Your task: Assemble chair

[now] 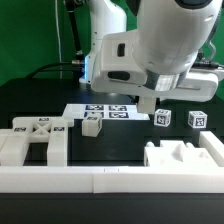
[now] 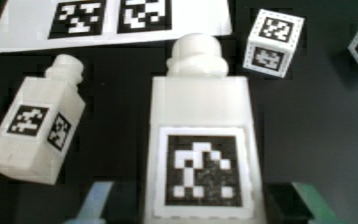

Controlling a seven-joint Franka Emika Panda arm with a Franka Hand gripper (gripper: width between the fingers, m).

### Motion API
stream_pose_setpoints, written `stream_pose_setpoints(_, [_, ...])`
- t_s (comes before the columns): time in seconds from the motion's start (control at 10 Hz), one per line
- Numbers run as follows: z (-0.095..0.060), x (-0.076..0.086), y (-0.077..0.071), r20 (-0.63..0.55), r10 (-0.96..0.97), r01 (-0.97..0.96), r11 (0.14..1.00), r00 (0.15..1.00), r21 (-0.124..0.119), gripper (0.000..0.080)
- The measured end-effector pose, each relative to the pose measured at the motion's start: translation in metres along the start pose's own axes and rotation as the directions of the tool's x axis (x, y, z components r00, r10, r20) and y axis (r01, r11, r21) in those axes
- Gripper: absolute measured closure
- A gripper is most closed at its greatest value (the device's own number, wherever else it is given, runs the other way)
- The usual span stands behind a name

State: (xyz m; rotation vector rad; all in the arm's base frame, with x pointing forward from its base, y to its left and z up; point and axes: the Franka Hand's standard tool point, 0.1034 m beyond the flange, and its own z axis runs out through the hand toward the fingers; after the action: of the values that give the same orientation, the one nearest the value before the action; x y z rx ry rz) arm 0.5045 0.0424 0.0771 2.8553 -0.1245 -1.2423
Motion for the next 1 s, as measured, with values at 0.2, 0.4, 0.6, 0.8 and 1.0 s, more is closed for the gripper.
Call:
stream_pose_setpoints(0.2, [-0.006,0.009,-0.002,-0.081,-0.002,0.002,1.0,0.997,0.007,0.0509])
stream_pose_setpoints(0.4, [-0.027,0.008,-0.015,-0.206,0.003,0.001,1.0,0.979,0.016,0.0509])
stream_pose_setpoints(0.6, [-0.056,0.009,-0.029,-0.325,0.007,0.002,1.0,0.946,0.027,0.0509])
stream_pose_setpoints(0.8, [-0.068,0.016,-0.036,-0.453,-0.007,0.018,1.0,0.891,0.021,0.0509])
stream_pose_setpoints(1.0, [-0.07,0.019,-0.038,-0.564,-0.006,0.03,0.999,0.826,0.034,0.0509])
